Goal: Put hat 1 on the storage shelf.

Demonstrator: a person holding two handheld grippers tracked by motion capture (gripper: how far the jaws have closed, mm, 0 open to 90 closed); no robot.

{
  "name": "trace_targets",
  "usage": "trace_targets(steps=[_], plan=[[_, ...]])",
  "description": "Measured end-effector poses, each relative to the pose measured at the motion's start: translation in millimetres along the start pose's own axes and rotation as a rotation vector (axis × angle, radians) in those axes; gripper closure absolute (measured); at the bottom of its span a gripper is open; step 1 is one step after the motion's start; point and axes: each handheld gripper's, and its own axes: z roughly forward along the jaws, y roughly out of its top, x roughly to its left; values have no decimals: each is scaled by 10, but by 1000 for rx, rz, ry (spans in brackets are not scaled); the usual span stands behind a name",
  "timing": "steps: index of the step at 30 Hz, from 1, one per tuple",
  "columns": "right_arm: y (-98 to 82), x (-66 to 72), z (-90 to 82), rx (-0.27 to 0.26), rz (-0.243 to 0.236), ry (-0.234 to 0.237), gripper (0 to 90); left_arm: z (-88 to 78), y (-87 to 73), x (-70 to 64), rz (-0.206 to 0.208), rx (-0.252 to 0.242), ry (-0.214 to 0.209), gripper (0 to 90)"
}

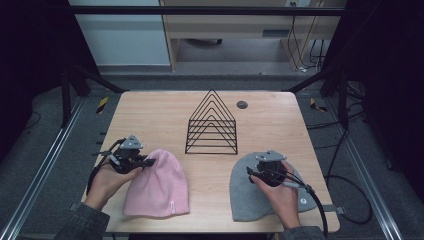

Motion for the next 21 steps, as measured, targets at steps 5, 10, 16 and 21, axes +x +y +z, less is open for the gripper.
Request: trace_targets(steps=[5,10,16,21], plan=[[15,5,-24,-5,-16,-1,328,-40,140,-74,18,-10,-5,801],[63,68,-95,-30,-49,3,320,-105,287,-147,56,-26,7,801],[186,172,-147,-66,-88,23,325,-212,449,-176,98,-53,33,802],[264,307,-127,-58,-160,20,335,-288,566,-162,100,-77,46,801]])
